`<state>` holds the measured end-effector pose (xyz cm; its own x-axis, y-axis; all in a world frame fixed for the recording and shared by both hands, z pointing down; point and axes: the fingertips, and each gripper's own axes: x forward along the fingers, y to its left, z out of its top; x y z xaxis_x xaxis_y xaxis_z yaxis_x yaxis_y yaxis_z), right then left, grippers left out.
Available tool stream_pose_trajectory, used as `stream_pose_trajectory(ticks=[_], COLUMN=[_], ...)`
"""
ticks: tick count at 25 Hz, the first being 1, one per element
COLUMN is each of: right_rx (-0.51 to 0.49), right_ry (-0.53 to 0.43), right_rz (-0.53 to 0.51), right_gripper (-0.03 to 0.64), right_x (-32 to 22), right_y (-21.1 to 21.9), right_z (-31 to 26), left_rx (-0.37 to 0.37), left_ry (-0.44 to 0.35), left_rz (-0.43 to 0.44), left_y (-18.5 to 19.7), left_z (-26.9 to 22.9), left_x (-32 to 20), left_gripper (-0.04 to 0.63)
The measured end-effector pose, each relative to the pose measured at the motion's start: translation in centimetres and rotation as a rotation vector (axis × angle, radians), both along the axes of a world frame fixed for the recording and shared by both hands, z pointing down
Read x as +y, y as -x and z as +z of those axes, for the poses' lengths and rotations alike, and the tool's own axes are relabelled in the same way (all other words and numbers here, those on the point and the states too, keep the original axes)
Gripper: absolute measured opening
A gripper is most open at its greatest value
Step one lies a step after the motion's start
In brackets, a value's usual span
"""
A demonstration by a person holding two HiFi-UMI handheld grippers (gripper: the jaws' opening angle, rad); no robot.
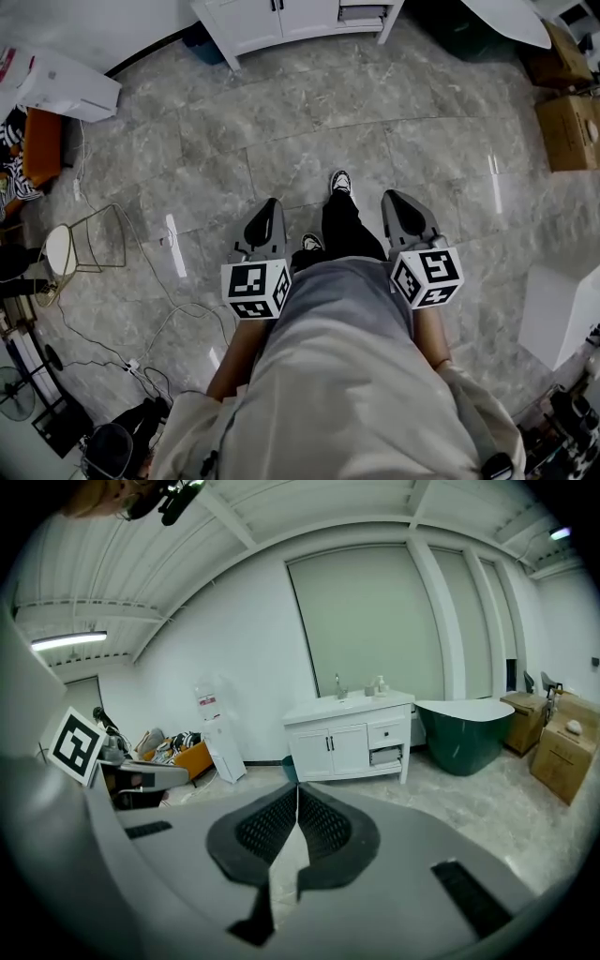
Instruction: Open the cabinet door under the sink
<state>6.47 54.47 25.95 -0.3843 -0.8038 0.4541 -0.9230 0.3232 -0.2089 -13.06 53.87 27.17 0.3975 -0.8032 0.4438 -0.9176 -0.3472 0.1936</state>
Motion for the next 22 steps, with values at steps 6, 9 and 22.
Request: stream_pose_trajectory(ticks=[6,9,22], right_rx=[-0.007,-0.012,-0.031], right_ry=[0.005,0.007,0.01], right_rz=[-0.034,-0.048,-0.132], right_gripper=[0.012,0.012,0.012], right_x=[-5.1,-8.1,-22.0], right_y=[-1.1,-1.8,-5.7], right_z=[0.3,0.3,0.6], left_rx=[0.006,0.009,-0.008], left_ry=[0.006,0.002,-0.02], left_rz=[-0.023,-0.031,-0.083], left_y=[-1.7,-2.7,-7.6], left_z=[-0.5,-1.0,-2.3], left_x=[-4.9,-7.7,-21.0], left_gripper=[-0.002,-0.002,-0.002])
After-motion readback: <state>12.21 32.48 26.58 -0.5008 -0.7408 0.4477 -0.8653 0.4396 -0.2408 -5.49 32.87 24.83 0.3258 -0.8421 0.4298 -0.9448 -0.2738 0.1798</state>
